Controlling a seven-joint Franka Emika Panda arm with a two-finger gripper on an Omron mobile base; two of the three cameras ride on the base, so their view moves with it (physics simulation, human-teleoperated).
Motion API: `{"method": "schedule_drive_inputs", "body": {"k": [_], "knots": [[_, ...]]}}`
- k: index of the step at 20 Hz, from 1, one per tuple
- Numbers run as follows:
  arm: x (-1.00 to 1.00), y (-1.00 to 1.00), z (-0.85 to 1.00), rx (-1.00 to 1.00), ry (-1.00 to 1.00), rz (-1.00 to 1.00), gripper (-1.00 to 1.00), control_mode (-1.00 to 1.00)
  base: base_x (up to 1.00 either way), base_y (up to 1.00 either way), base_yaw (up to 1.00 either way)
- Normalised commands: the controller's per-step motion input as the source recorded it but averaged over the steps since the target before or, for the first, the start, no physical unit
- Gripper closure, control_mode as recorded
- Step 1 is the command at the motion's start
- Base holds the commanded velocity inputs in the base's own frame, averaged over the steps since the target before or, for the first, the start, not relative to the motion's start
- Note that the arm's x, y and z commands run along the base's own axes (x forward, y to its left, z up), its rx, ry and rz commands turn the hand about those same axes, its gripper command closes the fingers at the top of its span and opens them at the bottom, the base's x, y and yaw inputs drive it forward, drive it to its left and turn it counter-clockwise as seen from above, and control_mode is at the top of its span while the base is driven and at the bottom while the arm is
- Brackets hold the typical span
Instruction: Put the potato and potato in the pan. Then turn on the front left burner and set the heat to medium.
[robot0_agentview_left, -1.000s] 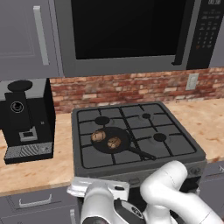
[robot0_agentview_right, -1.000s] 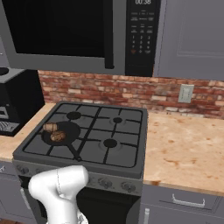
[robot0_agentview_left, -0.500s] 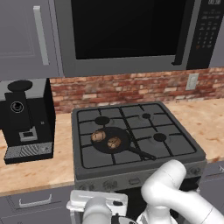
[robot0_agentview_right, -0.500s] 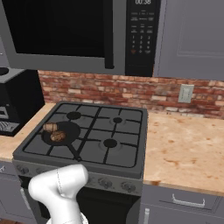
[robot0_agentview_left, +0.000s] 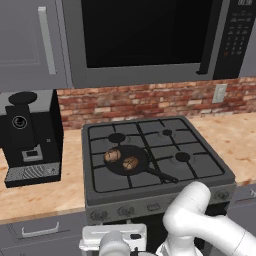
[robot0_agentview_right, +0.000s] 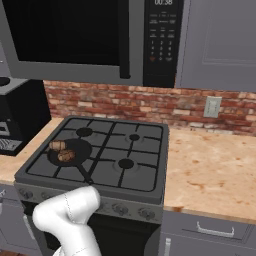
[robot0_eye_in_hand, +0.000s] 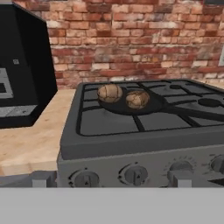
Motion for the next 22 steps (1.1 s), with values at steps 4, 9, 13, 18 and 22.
{"method": "schedule_drive_inputs", "body": {"k": [4,9,13,18,22], "knots": [[0.00,-0.01,-0.03,-0.11,0.00,0.05,-1.00,-1.00,0.00,0.00,0.00],[0.00,-0.01,-0.06,-0.06,0.00,0.02,-1.00,-1.00,0.00,0.00,0.00],[0.00,0.00,-0.14,-0.03,0.00,0.01,-1.00,-1.00,0.00,0.00,0.00],[0.04,0.00,-0.17,-0.01,0.00,0.01,-1.00,-1.00,0.00,0.00,0.00],[0.06,-0.01,-0.12,0.00,0.00,0.01,-1.00,-1.00,0.00,0.00,0.00]]}}
